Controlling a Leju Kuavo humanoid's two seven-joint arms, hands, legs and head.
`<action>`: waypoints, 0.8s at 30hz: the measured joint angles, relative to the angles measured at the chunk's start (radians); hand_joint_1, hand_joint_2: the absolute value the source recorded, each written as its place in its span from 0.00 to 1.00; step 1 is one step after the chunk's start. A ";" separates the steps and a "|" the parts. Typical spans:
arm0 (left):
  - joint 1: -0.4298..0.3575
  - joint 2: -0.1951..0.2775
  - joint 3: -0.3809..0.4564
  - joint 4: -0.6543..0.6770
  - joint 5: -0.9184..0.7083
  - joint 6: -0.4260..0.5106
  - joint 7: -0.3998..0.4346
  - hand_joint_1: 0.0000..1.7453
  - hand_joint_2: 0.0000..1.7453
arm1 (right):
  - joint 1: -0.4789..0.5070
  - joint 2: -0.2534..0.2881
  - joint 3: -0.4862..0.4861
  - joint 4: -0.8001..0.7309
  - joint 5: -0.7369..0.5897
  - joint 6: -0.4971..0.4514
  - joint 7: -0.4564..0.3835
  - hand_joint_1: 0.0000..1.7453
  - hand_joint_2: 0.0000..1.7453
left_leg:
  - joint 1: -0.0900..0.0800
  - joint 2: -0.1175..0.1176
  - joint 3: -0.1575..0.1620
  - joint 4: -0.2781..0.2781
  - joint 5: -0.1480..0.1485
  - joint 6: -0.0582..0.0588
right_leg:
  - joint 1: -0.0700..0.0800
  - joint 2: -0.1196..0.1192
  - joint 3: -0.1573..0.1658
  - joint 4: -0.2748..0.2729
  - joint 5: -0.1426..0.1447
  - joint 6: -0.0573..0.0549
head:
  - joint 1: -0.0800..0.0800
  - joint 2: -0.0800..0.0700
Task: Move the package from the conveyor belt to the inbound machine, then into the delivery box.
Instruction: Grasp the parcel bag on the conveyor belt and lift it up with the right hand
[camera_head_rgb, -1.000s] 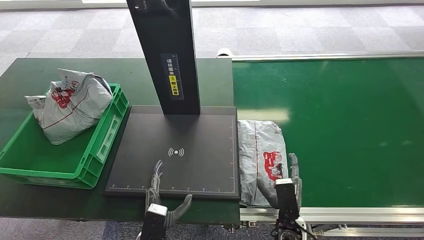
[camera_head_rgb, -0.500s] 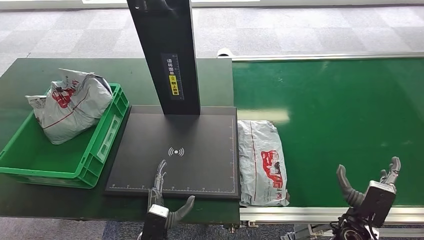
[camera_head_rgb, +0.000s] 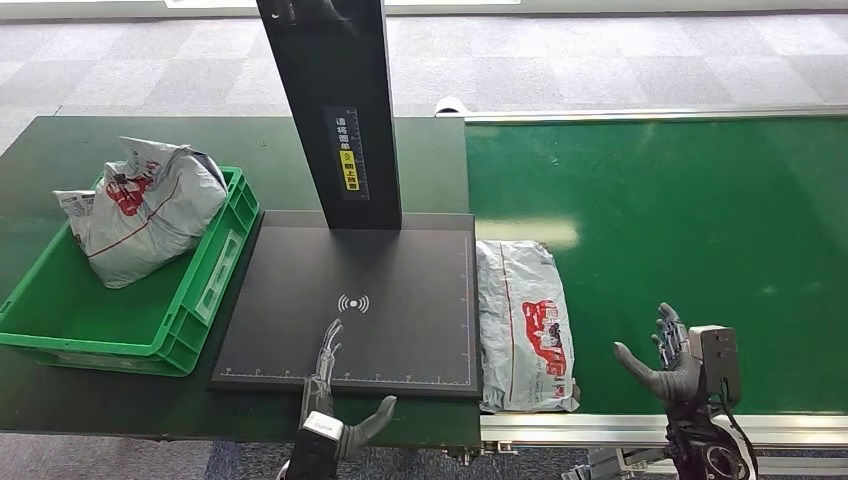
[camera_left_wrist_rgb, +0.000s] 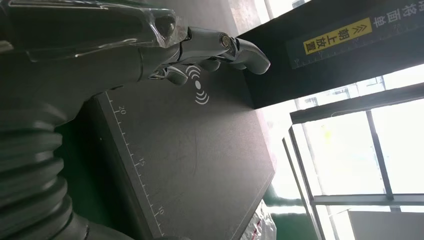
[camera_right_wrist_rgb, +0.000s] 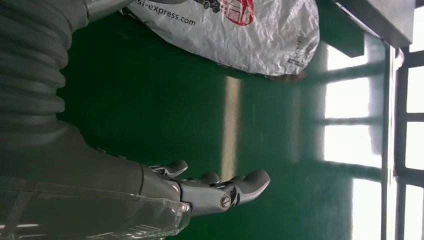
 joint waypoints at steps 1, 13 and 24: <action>0.000 0.000 0.001 0.001 -0.003 -0.002 0.000 0.00 1.00 | -0.023 -0.004 0.008 0.040 0.018 0.013 0.001 0.00 1.00 | 0.000 0.000 0.000 0.000 0.000 0.000 | 0.000 0.000 0.000 0.000 0.000 0.000 | 0.000 0.000; -0.003 -0.012 0.023 0.003 -0.011 -0.001 0.000 0.00 1.00 | -0.314 -0.004 0.142 0.429 0.111 0.009 0.030 0.00 1.00 | 0.000 0.002 0.000 0.000 0.001 0.000 | 0.001 0.000 -0.001 0.000 0.001 -0.001 | 0.000 0.000; -0.010 -0.021 0.038 0.014 -0.016 -0.005 0.000 0.00 1.00 | -0.398 0.008 0.188 0.566 0.115 0.058 0.089 0.00 1.00 | 0.000 0.000 0.000 0.000 0.001 0.000 | 0.000 0.000 -0.001 0.000 0.001 -0.001 | 0.000 0.000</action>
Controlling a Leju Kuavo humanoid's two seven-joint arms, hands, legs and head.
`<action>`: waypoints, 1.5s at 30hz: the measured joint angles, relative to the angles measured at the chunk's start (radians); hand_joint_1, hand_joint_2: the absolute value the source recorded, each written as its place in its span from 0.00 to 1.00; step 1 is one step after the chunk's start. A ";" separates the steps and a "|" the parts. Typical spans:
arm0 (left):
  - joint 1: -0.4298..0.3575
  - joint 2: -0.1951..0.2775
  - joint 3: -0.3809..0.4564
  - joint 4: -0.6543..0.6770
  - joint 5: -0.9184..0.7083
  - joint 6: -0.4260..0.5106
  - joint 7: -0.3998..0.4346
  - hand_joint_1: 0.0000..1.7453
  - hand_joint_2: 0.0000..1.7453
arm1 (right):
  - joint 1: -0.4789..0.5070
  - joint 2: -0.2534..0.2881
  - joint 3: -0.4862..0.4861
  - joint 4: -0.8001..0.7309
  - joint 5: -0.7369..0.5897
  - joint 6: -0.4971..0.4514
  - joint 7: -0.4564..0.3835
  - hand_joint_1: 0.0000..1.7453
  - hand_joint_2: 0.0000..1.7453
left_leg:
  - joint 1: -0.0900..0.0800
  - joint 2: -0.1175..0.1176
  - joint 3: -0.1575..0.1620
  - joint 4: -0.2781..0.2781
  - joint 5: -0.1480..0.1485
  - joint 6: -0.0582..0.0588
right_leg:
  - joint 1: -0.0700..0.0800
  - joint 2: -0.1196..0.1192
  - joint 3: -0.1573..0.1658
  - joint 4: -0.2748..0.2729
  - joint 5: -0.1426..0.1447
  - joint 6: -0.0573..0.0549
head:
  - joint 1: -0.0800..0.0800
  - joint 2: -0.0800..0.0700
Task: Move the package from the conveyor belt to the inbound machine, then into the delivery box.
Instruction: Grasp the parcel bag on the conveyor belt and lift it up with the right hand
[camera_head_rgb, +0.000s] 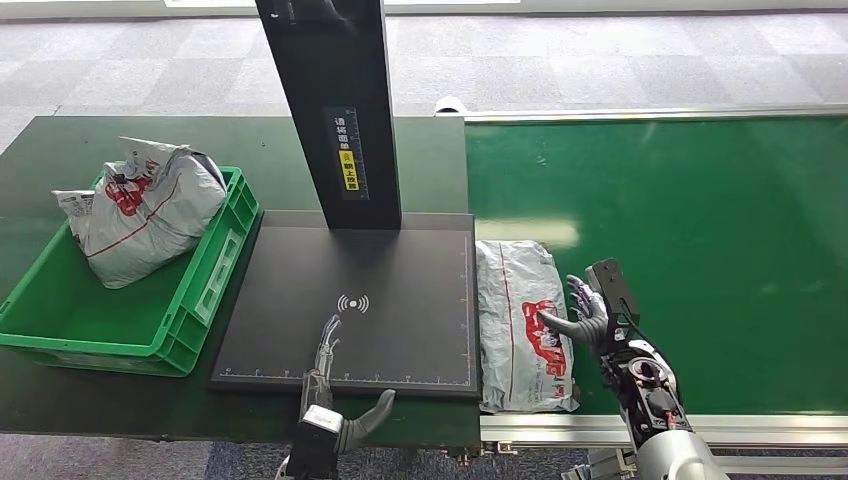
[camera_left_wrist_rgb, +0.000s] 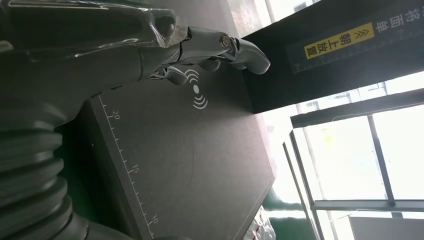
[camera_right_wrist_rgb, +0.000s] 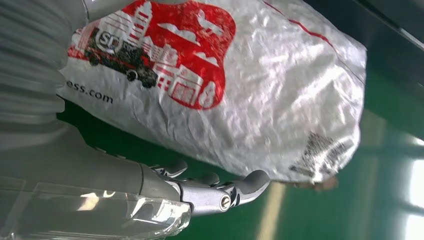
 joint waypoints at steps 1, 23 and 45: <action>-0.001 -0.001 0.001 0.002 0.000 -0.001 0.000 0.00 1.00 | -0.002 0.002 0.002 0.011 -0.012 0.032 0.011 0.00 1.00 | 0.000 0.000 0.000 0.000 0.000 0.000 | 0.000 0.000 0.000 0.000 0.000 0.000 | 0.000 0.000; -0.005 -0.001 0.001 0.011 0.012 0.010 0.000 0.00 1.00 | -0.048 0.031 -0.011 0.112 -0.097 0.174 0.186 0.28 1.00 | 0.000 0.002 0.003 0.000 0.000 0.000 | 0.000 0.001 0.001 0.000 0.000 0.000 | 0.000 0.000; 0.074 0.016 0.048 -0.148 -0.034 0.068 0.049 0.00 1.00 | 0.077 0.038 0.025 -0.108 -0.212 -0.033 -0.115 1.00 1.00 | 0.000 -0.001 0.003 0.000 0.000 0.000 | 0.000 -0.001 0.003 0.000 -0.001 0.000 | 0.000 0.000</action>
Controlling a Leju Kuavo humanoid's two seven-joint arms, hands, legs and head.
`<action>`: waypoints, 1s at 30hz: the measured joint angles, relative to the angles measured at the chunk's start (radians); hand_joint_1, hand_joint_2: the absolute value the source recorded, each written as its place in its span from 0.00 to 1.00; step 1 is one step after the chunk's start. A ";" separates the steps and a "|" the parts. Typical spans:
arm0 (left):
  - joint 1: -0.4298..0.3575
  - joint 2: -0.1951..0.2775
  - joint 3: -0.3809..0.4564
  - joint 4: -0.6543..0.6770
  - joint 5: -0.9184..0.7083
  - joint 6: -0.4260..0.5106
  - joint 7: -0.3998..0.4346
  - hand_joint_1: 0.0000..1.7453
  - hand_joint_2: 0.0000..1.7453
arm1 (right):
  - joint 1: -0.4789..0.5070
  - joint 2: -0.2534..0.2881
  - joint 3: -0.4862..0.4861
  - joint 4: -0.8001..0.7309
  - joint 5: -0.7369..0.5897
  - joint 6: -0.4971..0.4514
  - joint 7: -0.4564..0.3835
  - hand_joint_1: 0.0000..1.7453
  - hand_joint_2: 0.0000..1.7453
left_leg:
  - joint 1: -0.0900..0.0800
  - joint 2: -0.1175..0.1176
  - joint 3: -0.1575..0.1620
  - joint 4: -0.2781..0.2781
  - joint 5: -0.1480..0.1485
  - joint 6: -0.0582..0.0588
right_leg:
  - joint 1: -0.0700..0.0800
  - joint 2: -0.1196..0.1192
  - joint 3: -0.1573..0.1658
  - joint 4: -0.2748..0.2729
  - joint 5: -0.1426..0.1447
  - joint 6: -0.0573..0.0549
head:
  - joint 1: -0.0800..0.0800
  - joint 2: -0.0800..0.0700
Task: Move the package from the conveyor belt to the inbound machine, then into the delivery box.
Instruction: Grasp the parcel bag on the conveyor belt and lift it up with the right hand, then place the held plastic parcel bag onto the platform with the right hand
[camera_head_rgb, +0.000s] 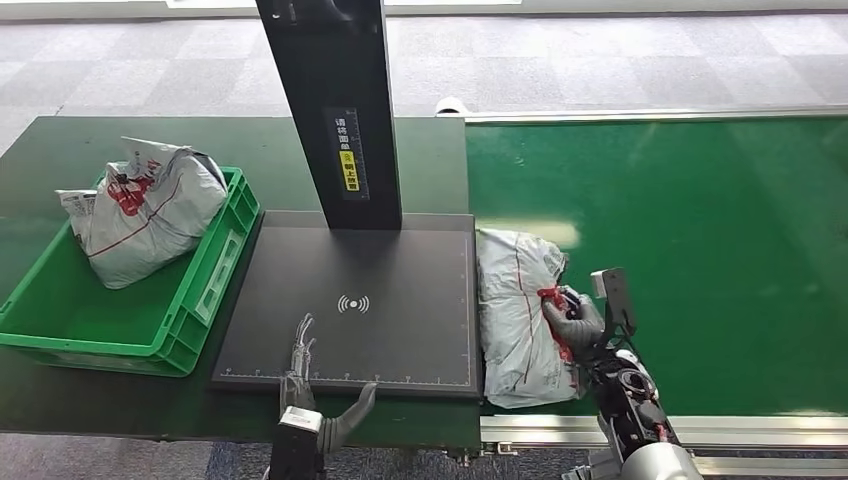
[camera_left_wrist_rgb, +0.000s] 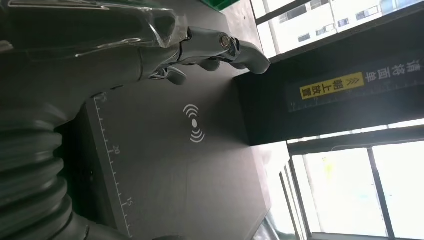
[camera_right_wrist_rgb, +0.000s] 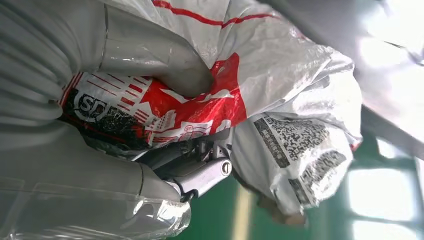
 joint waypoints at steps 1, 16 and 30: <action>0.009 0.006 0.012 -0.024 -0.023 -0.010 0.008 0.00 1.00 | 0.030 -0.003 0.000 -0.087 -0.009 -0.043 -0.010 1.00 1.00 | 0.000 -0.001 -0.001 0.000 0.000 0.000 | 0.000 -0.001 0.000 0.000 0.000 0.000 | 0.000 0.000; 0.029 0.040 0.135 -0.168 -0.125 -0.146 0.003 0.00 1.00 | 0.349 -0.019 -0.024 -0.968 0.013 -0.361 -0.136 1.00 1.00 | 0.000 0.000 -0.003 0.000 0.000 0.000 | 0.000 -0.001 -0.003 0.000 0.000 0.000 | 0.000 0.000; -0.052 0.028 0.191 -0.218 -0.029 -0.192 -0.047 0.00 1.00 | 0.324 -0.001 0.091 -1.087 -0.005 -0.267 -0.078 1.00 1.00 | 0.000 0.003 -0.003 -0.001 0.003 -0.001 | 0.002 0.001 -0.002 0.000 0.003 -0.002 | 0.000 0.000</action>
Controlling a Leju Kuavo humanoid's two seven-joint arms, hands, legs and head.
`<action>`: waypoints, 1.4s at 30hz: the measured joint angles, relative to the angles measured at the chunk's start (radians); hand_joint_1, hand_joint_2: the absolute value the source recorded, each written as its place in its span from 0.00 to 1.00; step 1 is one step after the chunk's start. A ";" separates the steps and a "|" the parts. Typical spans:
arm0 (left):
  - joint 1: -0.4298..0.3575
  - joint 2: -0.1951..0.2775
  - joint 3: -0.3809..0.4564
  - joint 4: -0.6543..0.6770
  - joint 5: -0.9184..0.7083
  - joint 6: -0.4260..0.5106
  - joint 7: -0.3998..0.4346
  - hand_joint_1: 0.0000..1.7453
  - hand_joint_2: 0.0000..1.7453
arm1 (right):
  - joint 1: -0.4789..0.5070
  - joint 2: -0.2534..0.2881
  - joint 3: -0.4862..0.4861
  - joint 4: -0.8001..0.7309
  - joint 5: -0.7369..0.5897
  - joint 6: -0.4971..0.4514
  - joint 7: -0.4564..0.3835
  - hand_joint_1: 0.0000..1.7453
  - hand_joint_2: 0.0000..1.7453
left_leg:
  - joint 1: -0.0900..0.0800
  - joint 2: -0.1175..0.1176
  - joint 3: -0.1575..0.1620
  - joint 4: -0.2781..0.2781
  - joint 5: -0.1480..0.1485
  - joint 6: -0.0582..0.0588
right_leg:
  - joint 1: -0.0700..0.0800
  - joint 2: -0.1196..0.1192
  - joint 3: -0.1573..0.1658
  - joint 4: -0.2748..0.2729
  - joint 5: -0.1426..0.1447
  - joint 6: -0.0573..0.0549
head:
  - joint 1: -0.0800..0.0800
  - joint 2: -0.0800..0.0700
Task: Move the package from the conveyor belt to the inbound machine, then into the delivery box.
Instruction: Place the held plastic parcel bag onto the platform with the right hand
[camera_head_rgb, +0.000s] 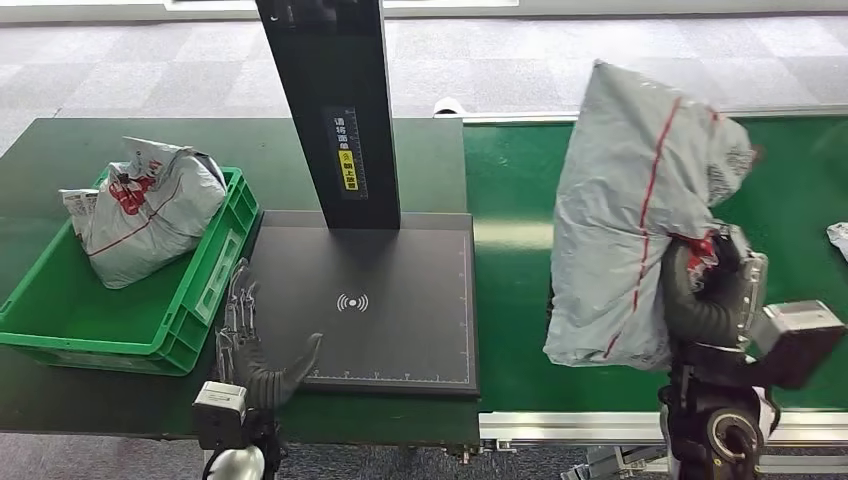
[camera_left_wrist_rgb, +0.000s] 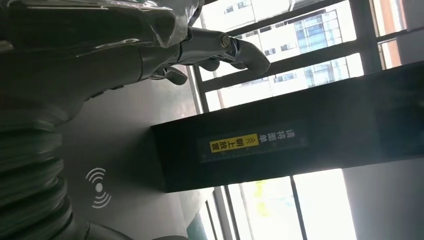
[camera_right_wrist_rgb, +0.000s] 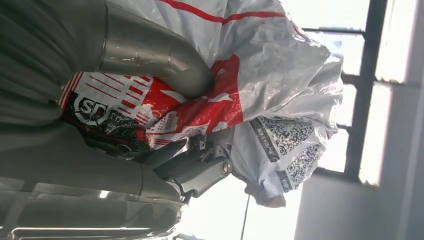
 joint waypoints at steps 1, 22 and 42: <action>-0.011 -0.002 0.003 0.002 0.005 0.006 0.000 0.00 1.00 | -0.034 0.013 0.033 0.060 -0.005 0.025 0.012 1.00 1.00 | 0.000 0.000 0.000 0.000 0.001 0.000 | 0.000 0.000 0.000 0.000 0.001 0.000 | 0.000 0.000; -0.146 -0.017 0.109 0.040 -0.026 0.089 0.010 0.00 1.00 | -0.376 0.298 0.407 0.933 -0.151 0.292 0.125 1.00 1.00 | 0.003 0.000 -0.006 0.001 0.005 -0.003 | 0.002 0.001 -0.008 0.001 0.004 -0.002 | 0.000 0.000; -0.147 -0.022 0.139 0.053 -0.045 0.103 0.014 0.00 1.00 | -0.421 0.290 0.460 0.984 0.129 0.017 0.201 0.00 0.00 | 0.003 0.001 -0.006 0.001 0.005 -0.003 | 0.002 0.001 -0.008 0.001 0.004 -0.002 | 0.000 0.000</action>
